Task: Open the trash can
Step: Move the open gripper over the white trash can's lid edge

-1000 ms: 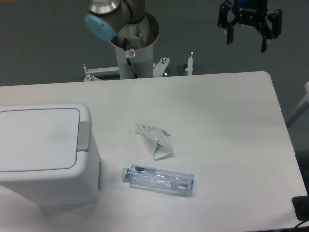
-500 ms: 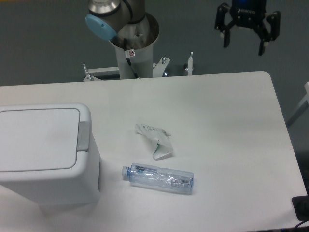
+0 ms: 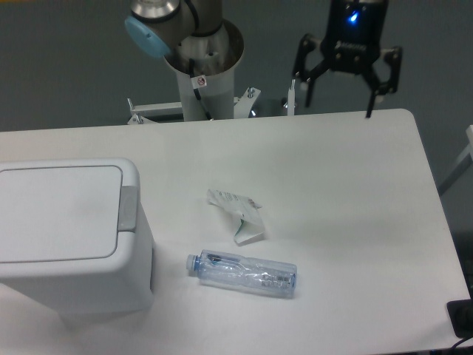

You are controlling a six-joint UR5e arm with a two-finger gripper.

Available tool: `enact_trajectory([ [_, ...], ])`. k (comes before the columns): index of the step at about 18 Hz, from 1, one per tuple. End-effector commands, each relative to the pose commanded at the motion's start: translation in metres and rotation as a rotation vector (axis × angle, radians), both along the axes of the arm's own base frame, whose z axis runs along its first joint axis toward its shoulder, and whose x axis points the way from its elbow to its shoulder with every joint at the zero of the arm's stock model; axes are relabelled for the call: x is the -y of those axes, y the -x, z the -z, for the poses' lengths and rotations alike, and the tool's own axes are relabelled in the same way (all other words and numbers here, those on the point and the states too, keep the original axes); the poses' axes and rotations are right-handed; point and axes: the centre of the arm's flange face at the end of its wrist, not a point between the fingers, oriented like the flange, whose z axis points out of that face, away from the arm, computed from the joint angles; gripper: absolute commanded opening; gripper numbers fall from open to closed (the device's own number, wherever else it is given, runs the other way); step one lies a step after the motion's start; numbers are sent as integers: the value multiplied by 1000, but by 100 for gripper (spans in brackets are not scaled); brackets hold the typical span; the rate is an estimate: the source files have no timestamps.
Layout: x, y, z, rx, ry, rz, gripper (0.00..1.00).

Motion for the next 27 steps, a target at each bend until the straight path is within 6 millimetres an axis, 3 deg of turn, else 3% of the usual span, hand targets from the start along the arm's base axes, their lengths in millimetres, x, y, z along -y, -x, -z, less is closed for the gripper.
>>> enact_trajectory([
  [3, -69, -24, 7, 112, -10, -84, 100],
  [5, -97, -37, 12, 124, -44, -109, 100],
  [7, -127, -64, 27, 179, -33, -121, 100],
  [18, -148, -95, 67, 298, 24, -167, 100],
  [27, -157, -113, 71, 300, 34, -132, 100],
])
